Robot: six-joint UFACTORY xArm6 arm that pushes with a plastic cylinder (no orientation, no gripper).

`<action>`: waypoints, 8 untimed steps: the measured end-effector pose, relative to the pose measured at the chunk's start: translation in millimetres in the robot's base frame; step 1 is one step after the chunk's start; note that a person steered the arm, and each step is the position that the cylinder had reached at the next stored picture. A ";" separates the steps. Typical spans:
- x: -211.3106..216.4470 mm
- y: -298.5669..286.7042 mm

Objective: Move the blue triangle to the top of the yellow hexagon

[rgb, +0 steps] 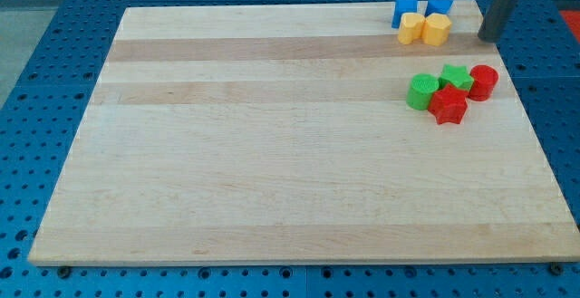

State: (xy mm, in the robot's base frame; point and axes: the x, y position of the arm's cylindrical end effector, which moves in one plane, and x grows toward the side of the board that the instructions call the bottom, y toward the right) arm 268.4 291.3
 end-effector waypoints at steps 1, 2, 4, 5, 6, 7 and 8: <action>-45.6 0.0; -76.7 -1.1; -72.3 -41.8; -64.9 -51.9; -58.7 -51.9; -45.6 -51.9; -28.7 -53.7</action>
State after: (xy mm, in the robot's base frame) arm 239.7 237.6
